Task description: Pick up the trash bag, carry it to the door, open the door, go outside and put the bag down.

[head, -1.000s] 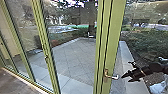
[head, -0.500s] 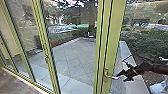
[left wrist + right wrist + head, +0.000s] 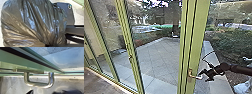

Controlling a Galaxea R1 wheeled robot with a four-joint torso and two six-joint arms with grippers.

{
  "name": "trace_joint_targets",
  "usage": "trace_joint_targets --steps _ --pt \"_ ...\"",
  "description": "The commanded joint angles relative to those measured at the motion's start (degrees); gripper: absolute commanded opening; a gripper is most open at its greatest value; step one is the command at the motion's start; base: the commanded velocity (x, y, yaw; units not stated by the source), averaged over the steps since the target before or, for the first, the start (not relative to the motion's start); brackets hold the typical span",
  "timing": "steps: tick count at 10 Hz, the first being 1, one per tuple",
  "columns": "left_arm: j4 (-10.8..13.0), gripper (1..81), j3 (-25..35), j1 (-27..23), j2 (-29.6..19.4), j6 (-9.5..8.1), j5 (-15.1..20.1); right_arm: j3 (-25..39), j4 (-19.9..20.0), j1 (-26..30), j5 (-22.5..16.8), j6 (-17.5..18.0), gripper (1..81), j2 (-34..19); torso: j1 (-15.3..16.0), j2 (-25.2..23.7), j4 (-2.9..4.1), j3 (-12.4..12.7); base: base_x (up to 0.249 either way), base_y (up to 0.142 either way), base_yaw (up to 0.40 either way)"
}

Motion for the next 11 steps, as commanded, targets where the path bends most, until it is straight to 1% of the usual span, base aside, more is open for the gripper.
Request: trace_joint_targets --steps 1,4,6,8,11 --pt "-0.7 1.0 0.1 -2.7 -0.3 0.0 4.2 -3.2 0.3 8.0 0.3 4.0 81.1 2.2 0.0 0.0 0.02 0.0 0.0 0.0 0.0" --pt "-0.9 1.0 0.1 -2.5 -0.5 0.0 4.2 -8.3 0.3 5.7 0.6 5.6 81.1 4.7 0.0 0.0 0.02 0.0 0.0 0.0 0.0" --pt "-0.9 1.0 0.1 -2.3 -0.6 -0.09 4.1 -10.8 0.0 4.6 0.6 8.1 81.1 6.4 0.0 0.0 0.02 0.0 0.0 0.0 0.0" --pt "-0.9 1.0 0.1 -2.3 -0.4 0.0 4.1 -13.5 -0.5 3.5 -0.1 9.6 81.1 8.8 0.0 0.0 0.02 0.0 0.0 0.0 0.0" --pt "-0.9 1.0 0.1 -2.3 -0.3 -0.09 4.1 -17.2 -0.5 1.0 -2.7 11.7 81.1 12.0 0.0 0.0 0.02 0.0 0.0 0.0 0.0"
